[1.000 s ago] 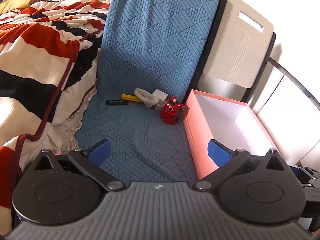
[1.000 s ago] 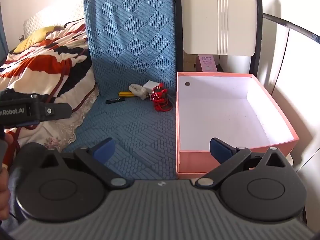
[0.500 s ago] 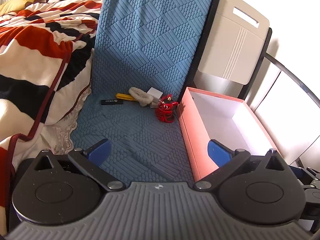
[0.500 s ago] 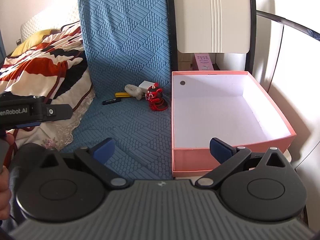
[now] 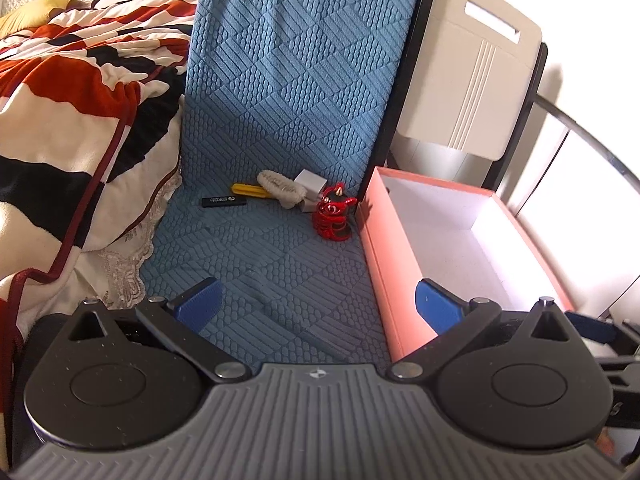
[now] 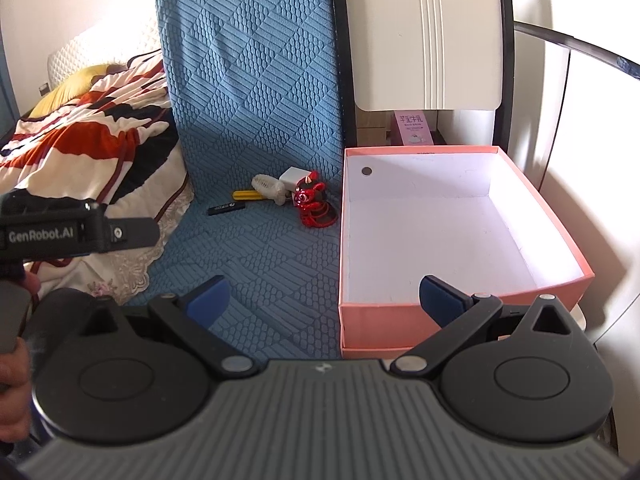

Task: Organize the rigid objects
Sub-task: 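Move both tools toward the items on the blue seat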

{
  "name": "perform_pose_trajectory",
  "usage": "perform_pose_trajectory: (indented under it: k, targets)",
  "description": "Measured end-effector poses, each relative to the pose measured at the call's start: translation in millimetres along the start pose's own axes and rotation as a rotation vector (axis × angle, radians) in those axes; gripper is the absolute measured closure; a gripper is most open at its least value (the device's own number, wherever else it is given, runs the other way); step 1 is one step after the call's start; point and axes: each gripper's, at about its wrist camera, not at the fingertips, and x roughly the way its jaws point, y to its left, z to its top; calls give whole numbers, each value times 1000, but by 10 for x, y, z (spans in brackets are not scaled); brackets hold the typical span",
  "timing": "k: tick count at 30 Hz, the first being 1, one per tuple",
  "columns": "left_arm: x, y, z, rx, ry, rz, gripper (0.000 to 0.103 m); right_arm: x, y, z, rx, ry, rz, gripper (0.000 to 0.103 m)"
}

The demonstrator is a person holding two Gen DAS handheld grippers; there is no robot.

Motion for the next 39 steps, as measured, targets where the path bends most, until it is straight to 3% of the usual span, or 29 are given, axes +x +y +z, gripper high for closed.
perform_pose_trajectory:
  k: [10, 15, 30, 39]
  targets:
    - [115, 28, 70, -33, 2, 33, 0, 130, -63, 46, -41, 16, 68, 0]
    - [203, 56, 38, -67, 7, -9, 0, 178, -46, 33, -49, 21, 65, 0]
    - [339, 213, -42, -33, 4, -86, 0, 309, 121, 5, -43, 27, 15, 0]
    - [736, 339, 54, 2, -13, -123, 0, 584, 257, -34, -50, 33, 13, 0]
